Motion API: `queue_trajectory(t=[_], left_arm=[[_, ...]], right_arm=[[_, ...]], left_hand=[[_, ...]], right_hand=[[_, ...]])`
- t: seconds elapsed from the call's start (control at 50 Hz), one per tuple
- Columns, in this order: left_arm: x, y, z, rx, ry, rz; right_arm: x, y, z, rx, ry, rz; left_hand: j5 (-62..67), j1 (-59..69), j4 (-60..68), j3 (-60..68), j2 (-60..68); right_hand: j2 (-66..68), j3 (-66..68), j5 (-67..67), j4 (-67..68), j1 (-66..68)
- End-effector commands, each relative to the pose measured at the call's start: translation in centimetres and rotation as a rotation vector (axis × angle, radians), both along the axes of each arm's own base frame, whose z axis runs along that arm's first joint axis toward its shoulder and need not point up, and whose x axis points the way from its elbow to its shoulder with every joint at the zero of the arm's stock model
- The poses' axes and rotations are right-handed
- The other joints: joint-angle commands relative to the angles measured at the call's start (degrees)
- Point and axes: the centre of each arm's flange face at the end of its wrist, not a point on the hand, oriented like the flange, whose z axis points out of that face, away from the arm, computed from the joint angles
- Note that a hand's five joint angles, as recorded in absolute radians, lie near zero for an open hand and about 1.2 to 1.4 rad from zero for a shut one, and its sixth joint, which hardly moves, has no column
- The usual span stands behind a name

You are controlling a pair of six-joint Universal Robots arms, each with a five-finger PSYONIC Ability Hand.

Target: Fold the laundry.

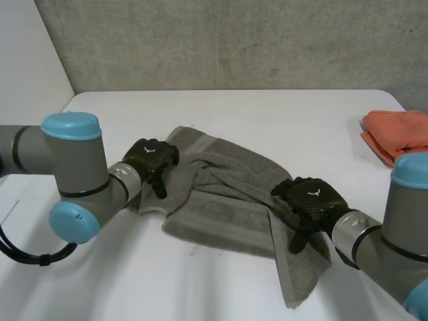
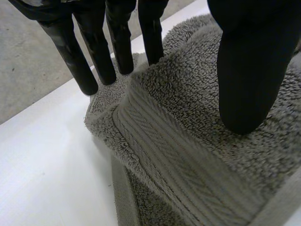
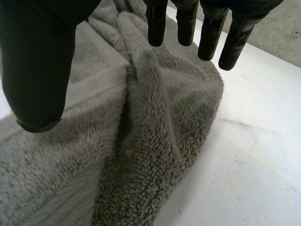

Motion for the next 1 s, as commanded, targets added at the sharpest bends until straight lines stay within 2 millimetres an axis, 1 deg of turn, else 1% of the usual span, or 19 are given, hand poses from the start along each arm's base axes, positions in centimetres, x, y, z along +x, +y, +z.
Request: queue_trajectory(t=[0.02, 0.08, 0.12, 0.14, 0.16, 0.22, 0.26, 0.3, 0.38, 0.4, 0.44, 0.46, 0.54, 0.6, 0.68, 0.74, 0.76, 0.82, 1.0], left_arm=[[-0.5, -0.7, -1.4, -0.033, -0.055, -0.032], [-0.7, -0.9, -1.1, -0.06, -0.046, -0.032], [-0.8, -0.8, -1.1, -0.066, -0.045, -0.035], [-1.0, -0.7, -1.0, -0.068, -0.045, -0.038], [-1.3, -0.3, -0.9, -0.071, -0.046, -0.048], [-1.8, 0.4, -0.2, -0.085, -0.043, -0.058], [-1.7, 0.9, 2.3, -0.129, -0.028, -0.039], [-1.3, 1.3, 4.0, -0.162, -0.017, -0.02], [-0.4, 2.9, 9.1, -0.259, 0.032, 0.001], [0.0, 3.7, 11.3, -0.307, 0.059, 0.004], [0.4, 4.5, 13.5, -0.353, 0.087, 0.009], [0.9, 5.3, 15.4, -0.392, 0.119, 0.013], [1.7, 7.1, 18.9, -0.453, 0.199, 0.02], [2.1, 7.8, 19.9, -0.466, 0.226, 0.021], [2.2, 8.0, 19.7, -0.456, 0.225, 0.021], [2.2, 7.6, 18.8, -0.434, 0.211, 0.03], [2.1, 7.5, 18.5, -0.427, 0.204, 0.03], [2.1, 6.5, 17.5, -0.407, 0.189, 0.042], [1.7, 3.0, 15.6, -0.379, 0.167, 0.073]], right_arm=[[0.5, -0.5, -1.7, -0.013, 0.038, -0.023], [0.6, -0.7, -2.2, -0.004, 0.041, -0.014], [0.7, -0.7, -2.2, -0.004, 0.04, -0.011], [0.6, -0.9, -2.1, -0.007, 0.04, -0.015], [0.5, -1.0, -2.0, -0.01, 0.038, -0.017], [0.5, -1.2, -1.6, -0.026, 0.032, -0.013], [0.6, -1.3, -0.9, -0.047, 0.029, -0.004], [0.8, -1.5, 1.6, -0.129, 0.025, 0.023], [0.0, -2.1, 6.7, -0.294, 0.042, 0.032], [-0.3, -2.2, 7.6, -0.319, 0.049, 0.027], [-1.2, -2.7, 10.2, -0.372, 0.065, 0.011], [-1.4, -2.7, 11.0, -0.386, 0.069, 0.011], [-1.6, -2.9, 14.0, -0.434, 0.067, 0.028], [-1.5, -3.0, 15.3, -0.44, 0.057, 0.042], [-1.3, -2.3, 14.6, -0.371, 0.055, 0.073], [-1.3, -1.4, 13.2, -0.28, 0.059, 0.097], [-1.2, -0.7, 12.0, -0.22, 0.063, 0.116], [-0.4, 1.0, 9.9, -0.132, 0.049, 0.154], [2.7, 6.3, 6.9, -0.025, -0.078, 0.342]], left_hand=[[35.18, 34.03, 35.25, 34.89, 34.82], [51.45, 50.31, 51.52, 51.16, 51.09], [51.51, 50.37, 51.58, 51.22, 51.16], [51.51, 50.37, 51.58, 51.22, 51.16], [51.51, 50.37, 51.58, 51.22, 51.16], [51.51, 50.37, 51.58, 51.22, 51.16], [51.51, 50.37, 51.58, 51.22, 51.16], [51.51, 50.37, 51.58, 51.22, 51.16], [51.51, 50.37, 51.58, 51.22, 51.16], [51.51, 50.37, 51.58, 51.22, 51.16], [51.51, 50.37, 51.58, 51.22, 51.16], [51.51, 50.37, 51.58, 51.22, 51.16], [51.51, 50.37, 51.58, 51.22, 51.16], [51.51, 50.37, 51.58, 51.22, 51.16], [51.51, 50.37, 51.58, 51.22, 51.16], [51.51, 50.37, 51.58, 51.22, 51.16], [51.51, 50.37, 51.58, 51.22, 51.16], [51.51, 50.37, 51.58, 51.22, 51.16], [51.51, 50.37, 51.58, 51.22, 51.16]], right_hand=[[6.41, 6.86, 5.25, 5.68, 7.55], [26.73, 27.18, 25.57, 26.01, 27.87], [42.02, 42.46, 40.86, 41.29, 43.15], [61.09, 61.53, 59.93, 60.36, 62.22], [67.21, 67.66, 66.05, 66.48, 68.35], [67.27, 67.72, 66.11, 66.55, 68.41], [67.27, 67.72, 66.11, 66.55, 68.41], [67.27, 67.72, 66.11, 66.55, 68.41], [67.27, 67.72, 66.11, 66.55, 68.41], [67.27, 67.72, 66.11, 66.55, 68.41], [67.27, 67.72, 66.11, 66.55, 68.41], [67.27, 67.72, 66.11, 66.55, 68.41], [67.27, 67.72, 66.11, 66.55, 68.41], [67.27, 67.72, 66.11, 66.55, 68.41], [65.83, 66.28, 64.67, 65.11, 66.97], [33.79, 34.24, 32.63, 33.07, 34.93], [19.7, 20.15, 18.54, 18.98, 20.84], [9.5, 9.94, 8.34, 8.77, 10.63], [10.48, 10.92, 9.32, 9.75, 11.61]])
